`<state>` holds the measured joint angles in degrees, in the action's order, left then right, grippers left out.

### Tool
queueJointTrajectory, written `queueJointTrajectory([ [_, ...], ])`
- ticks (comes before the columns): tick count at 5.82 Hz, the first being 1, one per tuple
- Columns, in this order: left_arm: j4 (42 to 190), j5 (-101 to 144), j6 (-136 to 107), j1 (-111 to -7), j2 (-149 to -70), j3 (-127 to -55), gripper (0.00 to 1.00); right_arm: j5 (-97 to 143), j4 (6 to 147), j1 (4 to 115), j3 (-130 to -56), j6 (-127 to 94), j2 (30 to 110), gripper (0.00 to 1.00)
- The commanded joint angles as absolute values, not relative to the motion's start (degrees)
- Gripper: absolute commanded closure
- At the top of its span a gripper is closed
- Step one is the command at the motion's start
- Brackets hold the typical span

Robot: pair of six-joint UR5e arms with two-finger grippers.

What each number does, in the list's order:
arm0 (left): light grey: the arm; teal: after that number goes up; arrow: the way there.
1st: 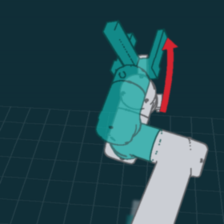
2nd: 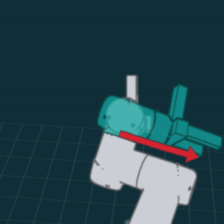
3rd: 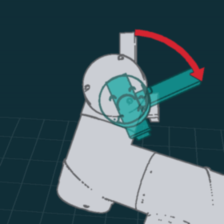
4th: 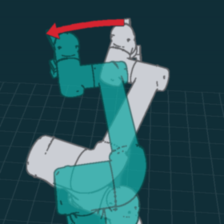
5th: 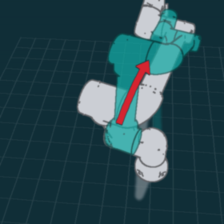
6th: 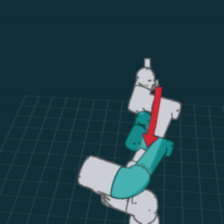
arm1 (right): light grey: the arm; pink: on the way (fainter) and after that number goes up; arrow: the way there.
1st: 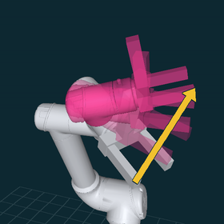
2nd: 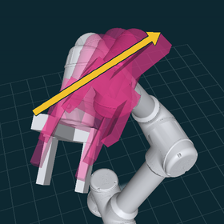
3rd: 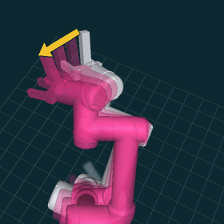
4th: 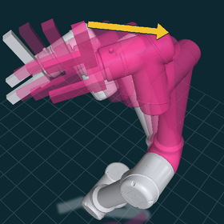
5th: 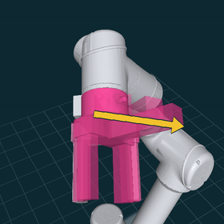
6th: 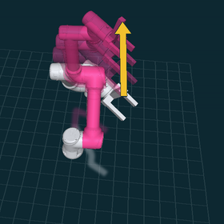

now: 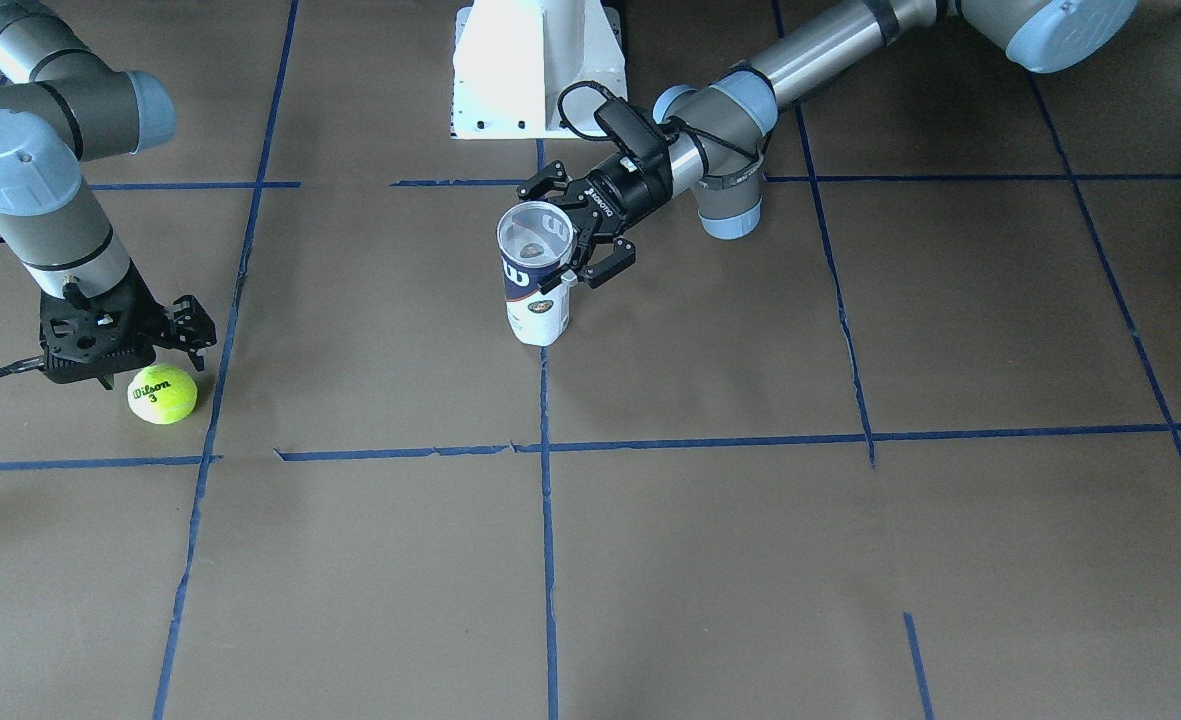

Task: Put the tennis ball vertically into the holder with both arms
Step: 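Reach the right gripper to the nearer yellow tennis ball and grasp it, then carry the ball with the right gripper over the can's open top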

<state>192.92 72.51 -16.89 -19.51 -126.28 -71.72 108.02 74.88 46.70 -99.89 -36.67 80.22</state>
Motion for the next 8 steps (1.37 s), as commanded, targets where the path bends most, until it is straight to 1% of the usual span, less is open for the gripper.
queueJointTrajectory([
  [1,192.92,72.51,-16.87,-19.51,-126.30,-71.72,0.20,106.79,74.79,45.71,-97.48,-36.47,79.37,0.01],
  [3,192.92,72.51,-16.87,-19.51,-126.30,-71.63,0.20,106.96,74.88,45.53,-93.80,-36.30,76.91,0.03],
  [4,192.83,72.51,-16.87,-19.51,-126.30,-71.63,0.19,106.79,74.88,45.61,-93.61,-35.43,76.82,0.35],
  [5,192.83,72.51,-16.87,-19.51,-126.30,-71.63,0.20,107.22,74.88,46.14,-93.86,-35.33,76.90,0.83],
  [6,192.83,72.51,-16.87,-19.51,-126.12,-71.54,0.20,108.27,75.40,46.58,-97.87,-36.12,76.64,0.98],
  [7,192.83,72.51,-16.87,-19.51,-126.12,-70.85,0.20,112.46,75.58,46.93,-104.96,-40.21,76.64,0.98],
  [8,192.83,72.51,-16.87,-19.51,-126.12,-70.84,0.20,115.81,75.76,46.85,-108.77,-52.09,71.42,0.98],
])
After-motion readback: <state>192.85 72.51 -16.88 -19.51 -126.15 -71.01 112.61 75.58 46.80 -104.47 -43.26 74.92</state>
